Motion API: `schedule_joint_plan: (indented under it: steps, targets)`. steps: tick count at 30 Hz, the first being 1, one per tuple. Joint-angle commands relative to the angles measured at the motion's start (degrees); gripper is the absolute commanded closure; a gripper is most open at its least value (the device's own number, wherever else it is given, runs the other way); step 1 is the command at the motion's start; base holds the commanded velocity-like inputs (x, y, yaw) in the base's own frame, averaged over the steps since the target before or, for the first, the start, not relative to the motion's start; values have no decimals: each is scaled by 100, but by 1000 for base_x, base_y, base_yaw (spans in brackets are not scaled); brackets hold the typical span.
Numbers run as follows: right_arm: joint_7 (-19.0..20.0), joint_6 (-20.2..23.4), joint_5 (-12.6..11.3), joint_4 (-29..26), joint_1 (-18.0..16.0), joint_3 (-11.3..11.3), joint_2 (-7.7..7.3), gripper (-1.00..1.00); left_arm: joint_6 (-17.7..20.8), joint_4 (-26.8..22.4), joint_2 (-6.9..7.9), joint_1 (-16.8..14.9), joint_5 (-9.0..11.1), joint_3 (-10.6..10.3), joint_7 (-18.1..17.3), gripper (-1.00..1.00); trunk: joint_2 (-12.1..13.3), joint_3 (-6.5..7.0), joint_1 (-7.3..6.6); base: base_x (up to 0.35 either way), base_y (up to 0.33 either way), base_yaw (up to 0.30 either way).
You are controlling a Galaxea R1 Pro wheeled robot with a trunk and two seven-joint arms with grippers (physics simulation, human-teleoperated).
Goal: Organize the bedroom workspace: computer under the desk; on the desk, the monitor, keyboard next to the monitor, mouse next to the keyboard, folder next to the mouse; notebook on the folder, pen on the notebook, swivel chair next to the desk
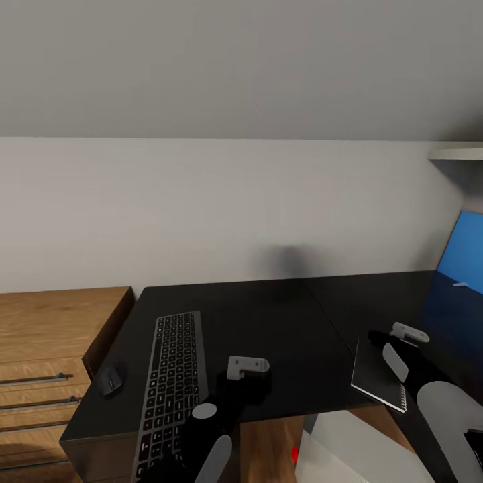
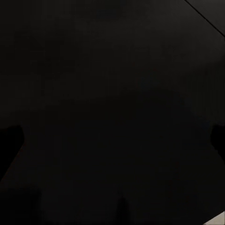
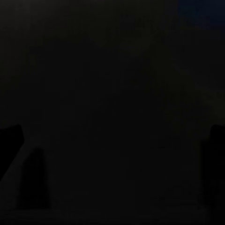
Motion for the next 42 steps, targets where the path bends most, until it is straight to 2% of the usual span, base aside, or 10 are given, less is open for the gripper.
schedule_joint_plan:
  steps: [1, 5, 12, 15, 42]
  targets:
    - [-18, 35, -116, -6, 3, -15, -1, -100, 13, -6, 1, -6, 60, -8, 57, -100, -2, -7, 0, 0, 0, 0]
    - [-22, 39, -115, -6, 3, -15, -1, -100, 14, 4, 10, -5, 65, -8, 57, -100, -2, -7, 0, 0, 0, 0]
    - [-22, 162, -115, -6, 3, -15, 5, -100, 15, 19, 188, -6, 82, -8, 50, -100, -2, -7, 0, 0, 0, 0]
    - [-20, 264, -116, -6, 3, -15, 5, -100, 15, 25, 217, -7, 85, -3, 49, -100, -2, -7, 0, 0, 0, 0]
    - [-18, 342, -115, 3, 3, -6, 25, -100, 15, 42, 236, -7, 87, -23, 48, -100, -2, -7, 0, -99, 44, 0]
